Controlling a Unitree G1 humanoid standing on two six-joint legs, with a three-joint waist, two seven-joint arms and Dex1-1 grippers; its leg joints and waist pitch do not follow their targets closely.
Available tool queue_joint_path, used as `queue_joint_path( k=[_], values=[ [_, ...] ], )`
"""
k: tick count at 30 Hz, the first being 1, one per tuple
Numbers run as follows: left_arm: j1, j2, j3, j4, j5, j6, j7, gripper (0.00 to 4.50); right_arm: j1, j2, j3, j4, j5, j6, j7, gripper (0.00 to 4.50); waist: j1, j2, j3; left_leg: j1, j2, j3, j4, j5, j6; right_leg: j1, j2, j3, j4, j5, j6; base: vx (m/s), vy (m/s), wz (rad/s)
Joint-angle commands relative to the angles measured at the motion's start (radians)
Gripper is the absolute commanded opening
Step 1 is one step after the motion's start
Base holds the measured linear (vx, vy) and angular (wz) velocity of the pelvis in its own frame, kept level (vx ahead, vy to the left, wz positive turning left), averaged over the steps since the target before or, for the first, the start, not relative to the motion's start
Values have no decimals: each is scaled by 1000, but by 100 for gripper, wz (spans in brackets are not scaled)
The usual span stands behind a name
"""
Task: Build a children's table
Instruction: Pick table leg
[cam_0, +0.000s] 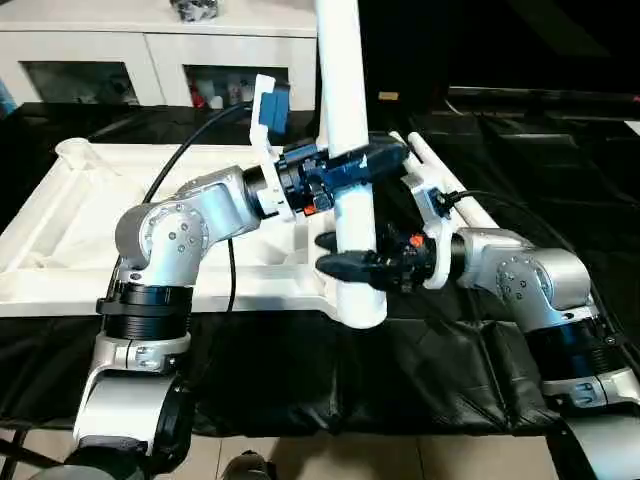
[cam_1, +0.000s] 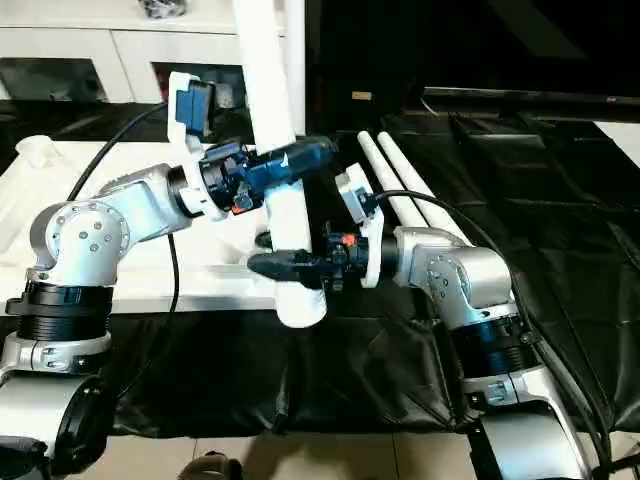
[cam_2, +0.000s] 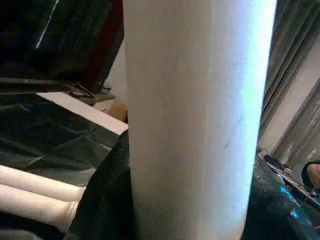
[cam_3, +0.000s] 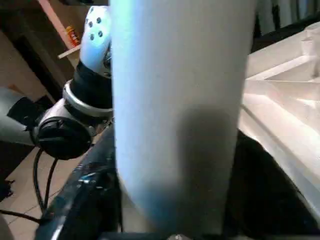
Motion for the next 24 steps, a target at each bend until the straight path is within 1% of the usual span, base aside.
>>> queue_joint_path(
  k=[1, 3, 6, 10, 11, 12, 14, 15, 16, 17, 18, 19, 20, 21, 22, 23, 24],
  values=[
    [-3, 7, -8, -33, -18, 6, -23, 185, 2, -22, 6, -18, 6, 10, 7, 229, 4, -2, -80, 25, 13, 0, -68, -209, -26, 56, -42, 32, -69, -167, -204, 0, 0, 0],
    [-2, 8, -8, -32, -19, 6, -25, 185, 4, -24, 9, -20, 6, 10, 9, 222, 5, 0, -81, 26, 13, 0, -67, -210, -25, 55, -42, 31, -68, -165, -204, 0, 0, 0],
    [0, 9, -10, -33, -24, 5, -30, 185, 10, -20, 13, -25, -1, 5, 6, 196, 7, -2, -83, 24, 12, 0, -66, -196, -24, 56, -42, 31, -65, -147, -209, 0, 0, 0],
    [5, 6, -6, -38, -26, 3, -25, 185, 11, -6, 6, -18, -13, -12, -23, 191, 9, -3, -83, 25, 12, 0, -65, -189, -21, 56, -41, 30, -63, -131, -216, 0, 0, 0],
    [9, 4, -3, -43, -16, -2, -3, 241, 12, 5, 0, -16, -22, -26, -51, 191, 10, -3, -83, 24, 12, 0, -65, -189, -21, 56, -41, 31, -63, -129, -216, 0, 0, 0],
    [12, 1, 0, -44, -19, 5, 5, 255, 12, 15, -5, -13, -33, -43, -76, 190, 9, -2, -83, 23, 13, -1, -66, -192, -25, 55, -43, 31, -63, -133, -216, 0, 0, 0],
    [20, 1, -5, -54, 0, -16, 15, 261, 11, 31, -15, -8, -50, -62, -124, 190, 8, -4, -83, 26, 12, 0, -66, -196, -29, 53, -42, 31, -65, -144, -211, 0, 0, 0],
    [22, -9, -5, -49, 36, -43, 66, 275, 7, 49, -25, 2, -72, -84, -177, 190, 8, -2, -83, 25, 13, -1, -67, -193, -33, 53, -43, 31, -64, -141, -210, 0, 0, 0],
    [23, -16, -4, -45, 65, -64, 106, 290, 3, 62, -32, 9, -87, -99, -215, 190, 6, -2, -82, 25, 13, -1, -69, -203, -40, 52, -43, 32, -67, -154, -200, 0, 0, 0],
    [21, -25, 1, -36, 88, -71, 155, 298, 1, 74, -38, 13, -103, -117, -252, 190, 5, -8, -81, 26, 14, 0, -70, -209, -42, 51, -43, 32, -69, -163, -195, 0, 0, 0],
    [21, -25, 1, -36, 88, -71, 155, 301, 1, 74, -38, 13, -103, -117, -252, 190, 5, -5, -81, 26, 13, -1, -70, -214, -48, 52, -43, 32, -69, -177, -185, 0, 0, 0],
    [21, -32, -3, -27, 132, -77, 226, 301, -3, 95, -50, 21, -128, -144, -315, 190, 8, -4, -81, 28, 13, 0, -70, -218, -48, 51, -44, 33, -70, -188, -178, 0, 0, 0],
    [23, -33, -4, -27, 144, -78, 245, 301, -3, 100, -50, 21, -132, -149, -325, 190, 8, -4, -81, 27, 13, -1, -71, -218, -49, 51, -44, 33, -71, -192, -174, 0, 0, 0],
    [29, -38, -10, -28, 179, -82, 298, 301, -2, 111, -51, 18, -143, -160, -354, 190, 7, -8, -81, 25, 14, -3, -73, -214, -52, 52, -44, 33, -69, -197, -162, 0, 0, 0],
    [30, -49, -4, -23, 195, -84, 344, 301, 1, 121, -54, 13, -147, -164, -374, 189, 8, -8, -81, 26, 13, -3, -73, -216, -53, 52, -44, 33, -71, -202, -150, 0, 0, 0],
    [30, -59, 8, -18, 197, -79, 377, 275, 3, 128, -56, 8, -148, -163, -387, 189, 7, -13, -81, 25, 13, -1, -73, -213, -51, 52, -43, 33, -72, -200, -147, 0, 0, 0],
    [28, -73, 21, -10, 202, -95, 406, 275, 6, 135, -54, 2, -150, -164, -397, 189, 8, -10, -82, 24, 13, -3, -72, -204, -49, 53, -44, 33, -70, -191, -145, 0, 0, 0]
  ],
)
